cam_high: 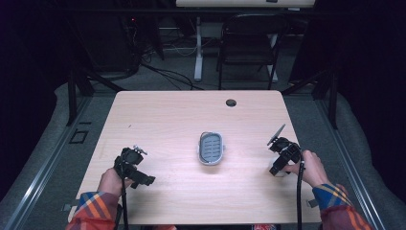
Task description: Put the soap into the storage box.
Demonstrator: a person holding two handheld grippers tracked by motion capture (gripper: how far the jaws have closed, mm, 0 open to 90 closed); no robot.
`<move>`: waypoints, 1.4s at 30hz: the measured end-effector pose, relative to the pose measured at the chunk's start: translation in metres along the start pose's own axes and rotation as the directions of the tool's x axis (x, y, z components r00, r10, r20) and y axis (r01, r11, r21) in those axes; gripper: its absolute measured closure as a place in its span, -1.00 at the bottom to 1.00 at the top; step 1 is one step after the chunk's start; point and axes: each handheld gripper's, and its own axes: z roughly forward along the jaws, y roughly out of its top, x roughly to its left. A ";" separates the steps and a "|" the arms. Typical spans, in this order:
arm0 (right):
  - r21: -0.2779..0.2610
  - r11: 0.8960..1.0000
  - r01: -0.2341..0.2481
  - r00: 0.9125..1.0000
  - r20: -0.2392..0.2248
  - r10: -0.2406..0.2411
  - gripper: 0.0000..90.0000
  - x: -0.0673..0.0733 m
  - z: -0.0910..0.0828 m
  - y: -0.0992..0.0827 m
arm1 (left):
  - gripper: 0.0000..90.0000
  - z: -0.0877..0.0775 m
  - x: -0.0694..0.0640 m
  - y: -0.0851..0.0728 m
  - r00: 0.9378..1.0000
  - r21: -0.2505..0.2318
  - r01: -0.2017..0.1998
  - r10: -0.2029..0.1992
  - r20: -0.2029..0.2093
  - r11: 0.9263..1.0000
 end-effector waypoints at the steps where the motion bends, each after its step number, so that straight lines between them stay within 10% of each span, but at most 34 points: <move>1: -0.002 1.000 0.000 1.000 -0.001 0.000 -0.46 0.000 0.000 0.000 | -1.00 0.000 0.000 0.000 1.000 0.003 -0.005 0.005 -0.001 1.000; 4: 0.004 1.000 0.011 1.000 0.006 -0.011 -0.46 0.002 -0.002 0.001 | -1.00 0.000 0.000 0.000 1.000 0.003 -0.005 0.005 -0.001 1.000; 5: -0.069 0.997 -0.039 0.999 -0.013 0.038 -0.46 0.006 0.003 0.000 | -1.00 0.000 0.000 0.000 1.000 0.003 -0.005 0.005 0.000 1.000; 12: -0.003 1.000 0.031 1.000 -0.002 -0.031 -0.46 0.009 -0.003 0.011 | -1.00 0.000 0.000 0.000 1.000 0.004 -0.005 0.005 0.001 1.000; 13: -0.071 0.997 -0.020 1.000 -0.017 0.019 -0.46 0.013 0.002 0.009 | -1.00 0.000 0.000 0.000 1.000 0.004 -0.006 0.006 0.001 1.000; 18: -0.004 0.999 0.043 0.999 0.002 -0.043 -0.46 0.012 -0.005 0.017 | -1.00 0.000 0.000 0.000 1.000 0.003 -0.006 0.006 0.001 1.000; 20: -0.066 0.998 -0.002 1.000 -0.010 0.002 -0.46 0.016 -0.001 0.016 | -1.00 0.000 0.000 0.000 1.000 0.003 -0.006 0.006 0.001 1.000; 24: 0.042 0.994 0.097 0.995 0.013 -0.097 -0.46 0.013 -0.009 0.024 | -1.00 0.000 0.000 0.000 1.000 0.003 -0.007 0.007 0.002 1.000; 25: -0.041 0.999 0.033 0.999 -0.001 -0.033 -0.46 0.017 -0.004 0.022 | -1.00 0.000 0.000 0.000 1.000 0.003 -0.008 0.008 0.002 1.000; 42: -0.040 0.995 0.094 0.996 0.005 -0.094 -0.46 0.027 -0.007 0.042 | -1.00 0.000 0.000 0.000 1.000 0.001 -0.012 0.012 0.002 1.000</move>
